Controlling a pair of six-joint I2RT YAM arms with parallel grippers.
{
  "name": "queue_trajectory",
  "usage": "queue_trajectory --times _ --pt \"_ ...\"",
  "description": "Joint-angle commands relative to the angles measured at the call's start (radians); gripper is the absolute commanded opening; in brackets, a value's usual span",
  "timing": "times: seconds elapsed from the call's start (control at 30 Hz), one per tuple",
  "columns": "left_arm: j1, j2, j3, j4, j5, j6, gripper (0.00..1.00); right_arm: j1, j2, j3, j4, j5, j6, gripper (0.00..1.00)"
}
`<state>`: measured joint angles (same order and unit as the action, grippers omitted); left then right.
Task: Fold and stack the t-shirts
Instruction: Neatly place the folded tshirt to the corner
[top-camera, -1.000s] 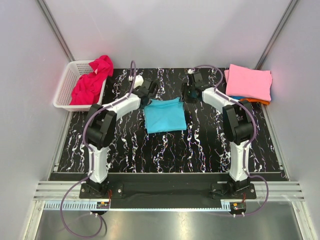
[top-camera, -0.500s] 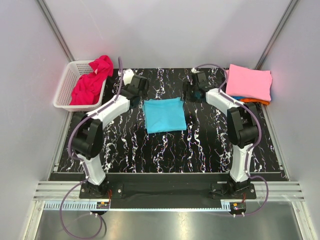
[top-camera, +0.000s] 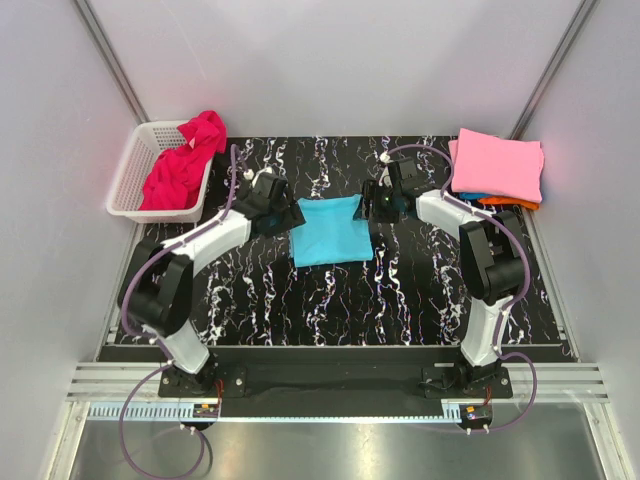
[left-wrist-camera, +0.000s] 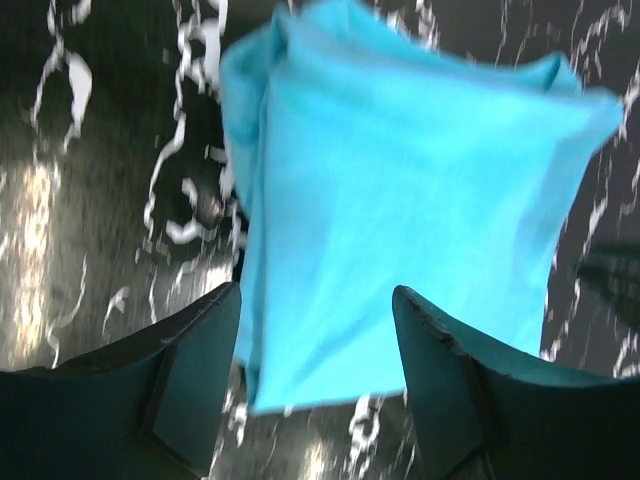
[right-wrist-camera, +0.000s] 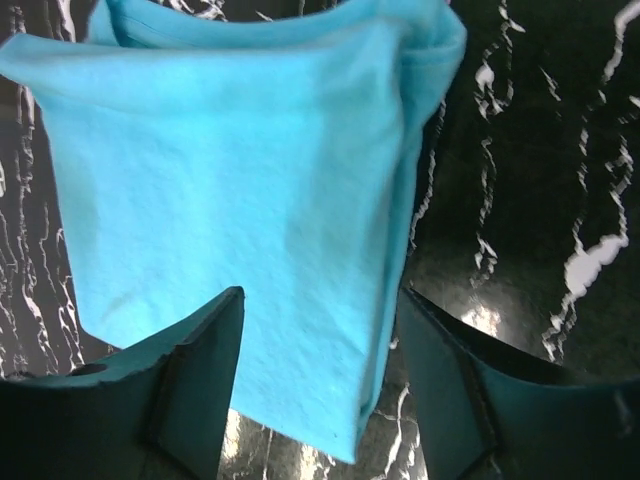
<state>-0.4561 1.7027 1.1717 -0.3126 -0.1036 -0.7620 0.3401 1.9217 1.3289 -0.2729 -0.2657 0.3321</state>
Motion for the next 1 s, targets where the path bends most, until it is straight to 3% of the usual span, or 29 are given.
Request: queue_trajectory --times 0.0,0.43,0.77,0.8,0.87,0.97 --pt "-0.003 -0.149 -0.042 0.032 0.087 -0.005 0.67 -0.004 0.034 0.003 0.103 -0.086 -0.011 0.68" --pt "-0.001 -0.475 -0.139 -0.077 0.038 0.033 0.69 -0.010 0.198 0.030 0.133 -0.096 0.031 0.58" --pt "0.000 -0.587 -0.152 -0.166 -0.010 0.052 0.70 -0.007 0.275 0.061 0.134 -0.222 0.059 0.28" --pt "0.000 -0.598 -0.155 -0.172 -0.014 0.053 0.70 -0.009 0.278 0.073 0.123 -0.227 0.056 0.15" --pt "0.000 -0.624 -0.155 -0.187 -0.024 0.056 0.70 -0.009 0.283 0.079 0.089 -0.233 0.050 0.00" --pt "0.000 -0.649 -0.156 -0.207 -0.021 0.059 0.71 -0.009 0.261 0.081 0.049 -0.204 0.032 0.00"
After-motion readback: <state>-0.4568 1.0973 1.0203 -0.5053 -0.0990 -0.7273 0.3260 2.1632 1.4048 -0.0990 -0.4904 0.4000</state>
